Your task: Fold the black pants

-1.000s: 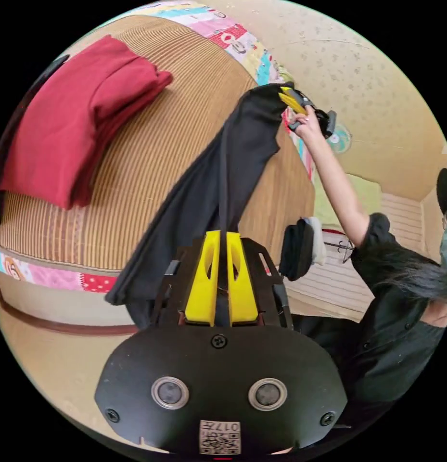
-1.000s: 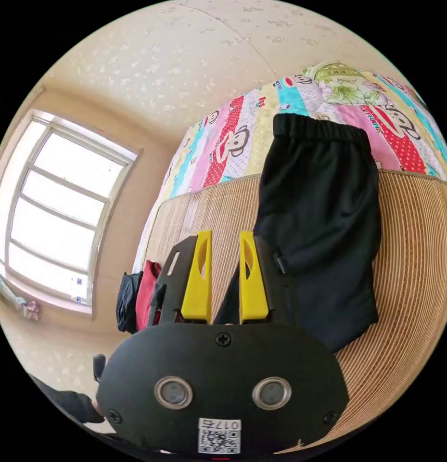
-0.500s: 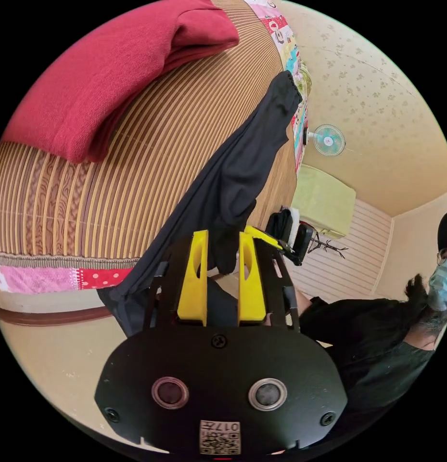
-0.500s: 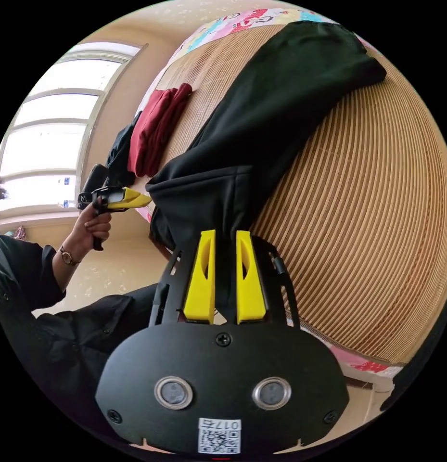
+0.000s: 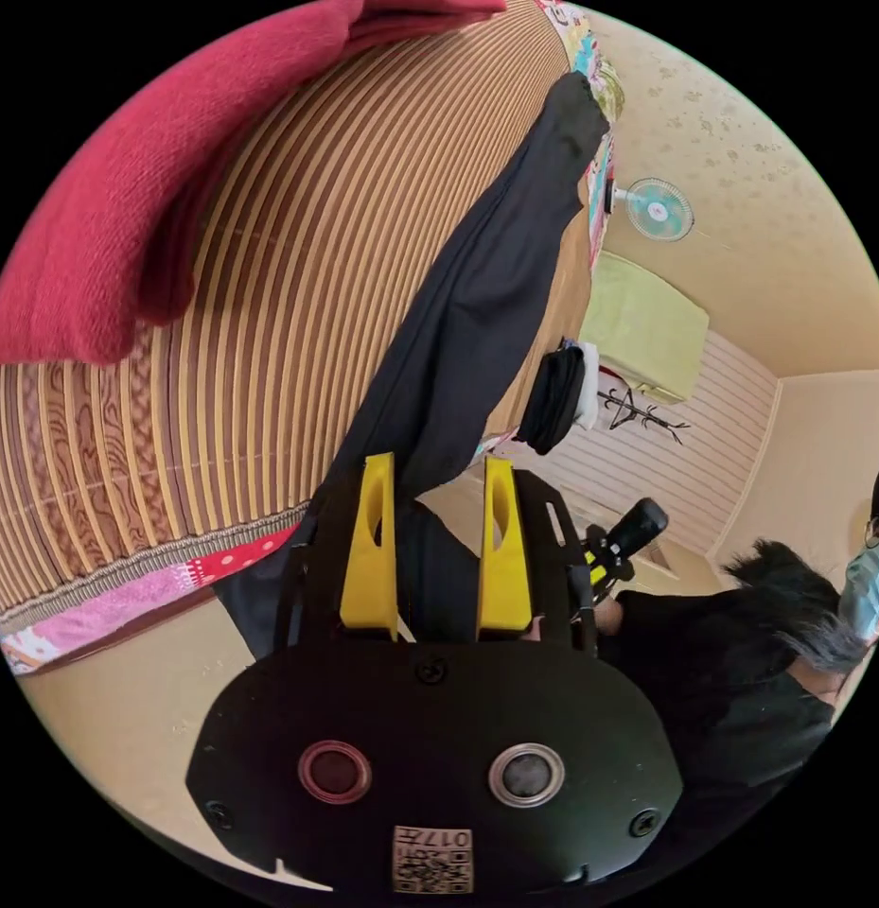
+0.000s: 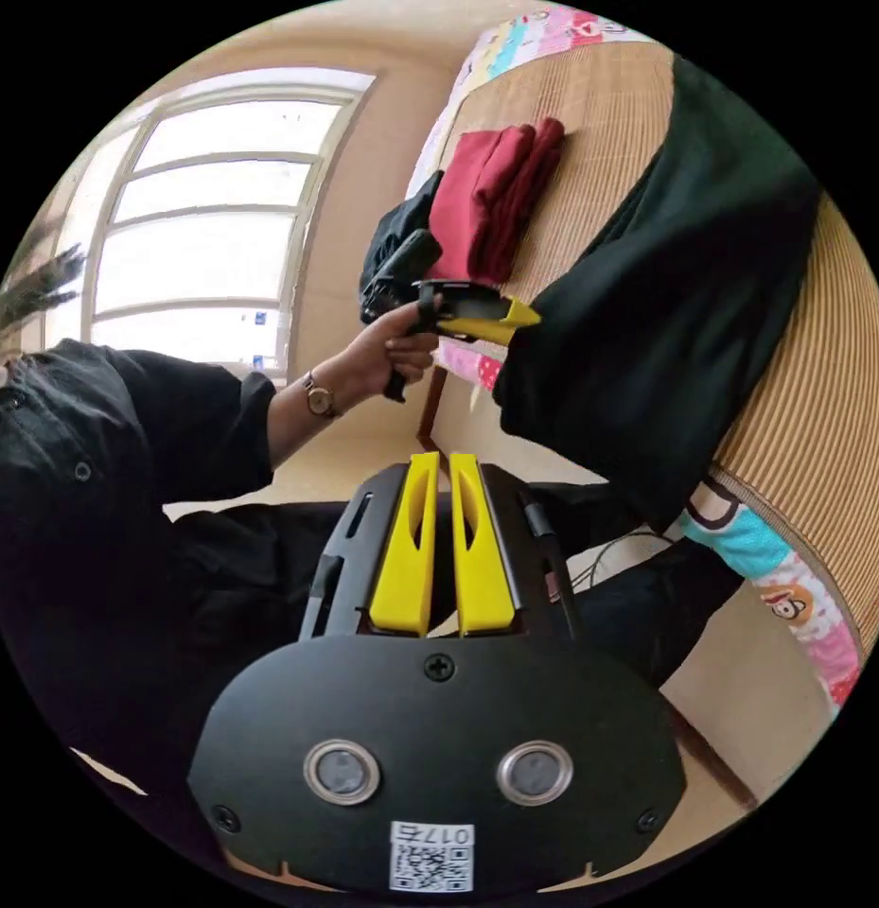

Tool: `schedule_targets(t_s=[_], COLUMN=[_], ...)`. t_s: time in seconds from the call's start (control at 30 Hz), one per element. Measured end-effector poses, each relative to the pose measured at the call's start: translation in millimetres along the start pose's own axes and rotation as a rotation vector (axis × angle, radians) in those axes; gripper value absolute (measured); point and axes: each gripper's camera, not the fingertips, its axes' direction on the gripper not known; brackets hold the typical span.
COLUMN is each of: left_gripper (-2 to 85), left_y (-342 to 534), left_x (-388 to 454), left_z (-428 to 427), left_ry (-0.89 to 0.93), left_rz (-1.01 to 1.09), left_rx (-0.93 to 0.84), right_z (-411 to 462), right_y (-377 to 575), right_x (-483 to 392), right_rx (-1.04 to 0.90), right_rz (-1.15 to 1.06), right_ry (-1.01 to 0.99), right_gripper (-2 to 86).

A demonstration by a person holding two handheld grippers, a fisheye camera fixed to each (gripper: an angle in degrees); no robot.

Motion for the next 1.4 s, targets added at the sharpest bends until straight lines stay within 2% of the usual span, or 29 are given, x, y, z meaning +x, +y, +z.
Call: schedule_targets(t_s=[0.07,0.13,0.27,0.37,0.47,0.57,0.63,0.8,0.9,1.0,1.1,1.27,1.33,1.4], left_gripper=[8.0,6.7,5.6,3.7,1.6,0.7,0.6,0.9,2.6,6.9,8.9,13.2,12.5,9.7], left_y=[4.1,7.0,13.2,20.9,33.0,52.3,64.4,77.0,86.2,97.5,85.3,-0.4,-36.0,-69.3], left_x=[5.0,6.8,5.8,6.4,7.7,20.8,20.7,-8.0,-12.2,-3.8,13.8,15.6,12.7,10.9], left_z=[4.9,9.4,15.9,20.4,23.6,14.0,7.0,35.3,43.8,34.9,23.0,45.9,61.0,78.0], left_ry=[-0.053,-0.061,-0.042,-0.031,0.048,0.114,0.088,-0.086,-0.125,-0.194,-0.158,-0.081,-0.161,-0.150], left_rz=[0.021,0.027,0.023,0.042,0.089,0.239,0.281,0.206,0.171,0.152,0.228,0.287,0.252,0.282], left_rx=[-0.004,-0.008,-0.014,-0.034,-0.070,-0.047,0.004,0.039,0.081,0.178,0.256,0.172,0.111,0.063], right_z=[-25.4,-31.6,-1.0,4.6,-17.9,-34.8,-33.6,-7.5,-16.0,-46.7,-78.1,-108.3,-113.6,-115.5], right_y=[-17.0,-31.7,-61.2,-48.1,-15.0,20.6,28.2,18.6,21.6,35.5,45.2,33.2,22.9,9.2], right_x=[44.1,65.8,86.4,64.0,48.4,25.4,23.6,41.5,47.1,57.1,84.3,146.8,161.4,171.4], right_rx=[0.170,0.223,0.077,0.059,0.147,0.241,0.245,0.140,0.139,0.220,0.299,0.395,0.432,0.442], right_rz=[0.157,0.185,0.163,0.103,0.176,0.186,0.183,0.207,0.247,0.309,0.373,0.429,0.423,0.409], right_ry=[0.152,0.261,0.268,0.386,0.305,0.316,0.298,0.327,0.317,0.244,0.128,-0.151,-0.245,-0.323], right_gripper=[5.6,7.1,7.7,4.7,3.1,2.4,2.1,2.3,3.1,5.0,8.1,11.3,10.9,9.8])
